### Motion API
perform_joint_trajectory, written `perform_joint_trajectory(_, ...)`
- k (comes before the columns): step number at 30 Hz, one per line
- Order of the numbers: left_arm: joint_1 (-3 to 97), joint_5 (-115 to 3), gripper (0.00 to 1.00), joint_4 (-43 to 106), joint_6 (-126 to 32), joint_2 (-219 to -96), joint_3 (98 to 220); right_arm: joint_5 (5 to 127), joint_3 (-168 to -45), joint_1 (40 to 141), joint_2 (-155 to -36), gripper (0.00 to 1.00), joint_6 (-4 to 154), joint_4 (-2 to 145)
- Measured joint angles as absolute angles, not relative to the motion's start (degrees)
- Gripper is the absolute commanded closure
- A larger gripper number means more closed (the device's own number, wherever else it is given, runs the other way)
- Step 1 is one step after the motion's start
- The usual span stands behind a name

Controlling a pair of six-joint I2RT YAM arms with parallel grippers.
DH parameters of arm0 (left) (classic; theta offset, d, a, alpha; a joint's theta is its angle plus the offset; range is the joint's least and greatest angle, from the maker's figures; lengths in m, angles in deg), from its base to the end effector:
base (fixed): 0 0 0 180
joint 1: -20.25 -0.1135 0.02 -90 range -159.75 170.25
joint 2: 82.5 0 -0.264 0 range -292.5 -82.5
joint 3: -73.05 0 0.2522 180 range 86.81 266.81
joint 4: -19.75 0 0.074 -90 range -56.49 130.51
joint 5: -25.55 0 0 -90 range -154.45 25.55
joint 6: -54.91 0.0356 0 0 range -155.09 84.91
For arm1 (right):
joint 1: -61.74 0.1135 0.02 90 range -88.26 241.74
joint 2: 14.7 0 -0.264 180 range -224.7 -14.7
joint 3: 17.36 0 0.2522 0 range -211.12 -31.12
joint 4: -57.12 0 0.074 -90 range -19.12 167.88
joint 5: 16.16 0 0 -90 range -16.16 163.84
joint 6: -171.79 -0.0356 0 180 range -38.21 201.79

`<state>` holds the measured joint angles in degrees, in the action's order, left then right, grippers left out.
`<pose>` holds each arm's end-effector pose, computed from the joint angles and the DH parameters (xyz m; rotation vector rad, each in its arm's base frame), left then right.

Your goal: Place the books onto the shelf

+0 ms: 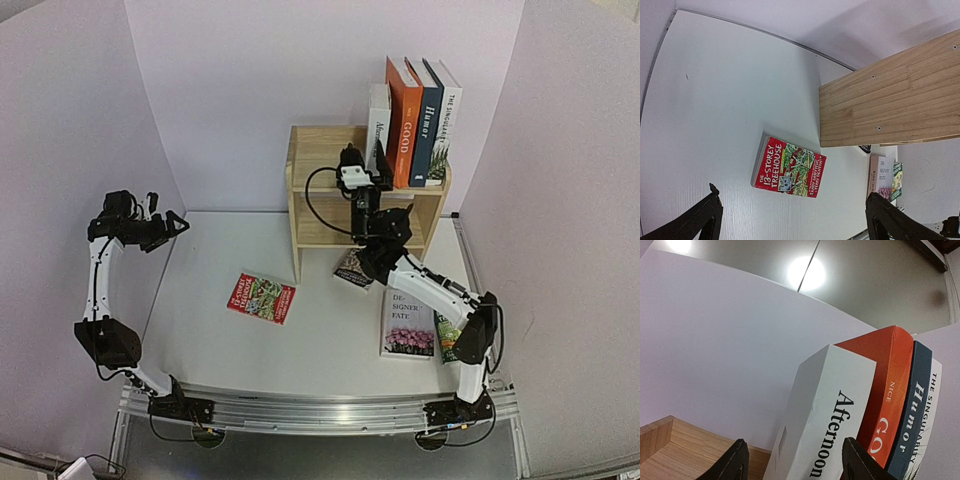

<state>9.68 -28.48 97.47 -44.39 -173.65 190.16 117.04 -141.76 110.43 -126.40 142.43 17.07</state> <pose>0.3142 0.0374 0.4071 -0.1461 2.3786 -0.7596 0.2983 0.3025 0.4938 -0.0849 0.9564 -0.4373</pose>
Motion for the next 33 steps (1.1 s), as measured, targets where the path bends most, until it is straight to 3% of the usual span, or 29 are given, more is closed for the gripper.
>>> perform_joint_trajectory(19,9.7,-28.0,0.0,97.5,-44.4,-173.7,189.4,118.7,-145.5,105.5,-130.0,0.53,138.7,18.5)
perform_joint_trajectory(33,9.7,-28.0,0.0,97.4,-44.4,-173.7,189.4,120.7,-150.6,104.2,-134.0,0.54,139.9,19.2)
